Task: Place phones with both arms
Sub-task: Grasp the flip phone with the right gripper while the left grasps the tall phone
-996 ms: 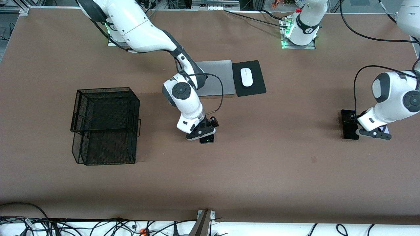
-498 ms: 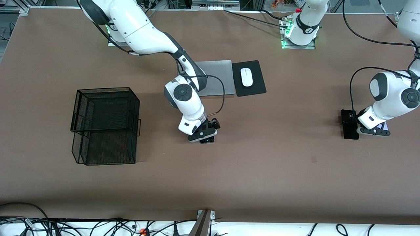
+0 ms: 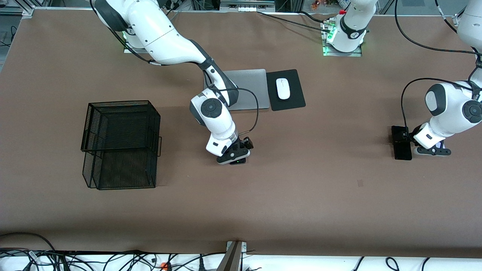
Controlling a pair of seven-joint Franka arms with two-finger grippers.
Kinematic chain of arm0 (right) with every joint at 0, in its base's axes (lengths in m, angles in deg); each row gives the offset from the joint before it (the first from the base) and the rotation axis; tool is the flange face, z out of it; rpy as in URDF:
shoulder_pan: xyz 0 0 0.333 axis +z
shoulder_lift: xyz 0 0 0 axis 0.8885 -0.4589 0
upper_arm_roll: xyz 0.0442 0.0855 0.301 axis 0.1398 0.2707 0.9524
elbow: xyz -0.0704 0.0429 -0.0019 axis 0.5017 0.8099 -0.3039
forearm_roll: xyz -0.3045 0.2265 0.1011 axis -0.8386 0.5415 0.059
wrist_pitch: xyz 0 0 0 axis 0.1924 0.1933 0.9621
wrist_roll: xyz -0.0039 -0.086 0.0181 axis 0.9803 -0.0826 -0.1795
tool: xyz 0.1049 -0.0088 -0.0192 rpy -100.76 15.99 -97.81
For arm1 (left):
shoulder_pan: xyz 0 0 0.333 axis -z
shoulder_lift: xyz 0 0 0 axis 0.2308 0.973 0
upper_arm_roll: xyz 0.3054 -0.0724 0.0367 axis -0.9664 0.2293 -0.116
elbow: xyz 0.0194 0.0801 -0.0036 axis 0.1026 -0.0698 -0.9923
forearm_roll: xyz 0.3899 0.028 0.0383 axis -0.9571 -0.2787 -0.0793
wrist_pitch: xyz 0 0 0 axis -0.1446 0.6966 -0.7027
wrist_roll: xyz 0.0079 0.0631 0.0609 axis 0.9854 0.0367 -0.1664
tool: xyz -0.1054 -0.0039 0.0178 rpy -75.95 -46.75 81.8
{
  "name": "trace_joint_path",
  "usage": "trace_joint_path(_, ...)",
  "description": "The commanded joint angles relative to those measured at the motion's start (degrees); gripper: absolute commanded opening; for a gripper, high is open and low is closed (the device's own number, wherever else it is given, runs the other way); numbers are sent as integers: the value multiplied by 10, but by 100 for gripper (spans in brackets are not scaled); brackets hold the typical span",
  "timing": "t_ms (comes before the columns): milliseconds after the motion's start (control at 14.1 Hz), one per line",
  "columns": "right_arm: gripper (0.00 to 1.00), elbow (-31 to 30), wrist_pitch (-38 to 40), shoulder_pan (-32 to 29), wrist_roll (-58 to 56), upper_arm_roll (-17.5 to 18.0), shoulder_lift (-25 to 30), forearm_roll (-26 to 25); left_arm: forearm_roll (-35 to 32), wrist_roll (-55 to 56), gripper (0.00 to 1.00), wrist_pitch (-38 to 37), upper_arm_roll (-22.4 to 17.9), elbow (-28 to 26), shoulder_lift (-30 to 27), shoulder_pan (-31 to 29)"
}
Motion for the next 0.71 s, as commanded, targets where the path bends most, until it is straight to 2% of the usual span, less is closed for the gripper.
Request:
trace_joint_path(0, 100, 16, -2, 7, 8, -7, -12, -19, 1, 37, 100, 19, 7, 2, 14, -5)
trace_joint_path(640, 100, 16, -2, 11, 19, -14, -23, -34, -6, 41, 100, 19, 6, 2, 22, -1)
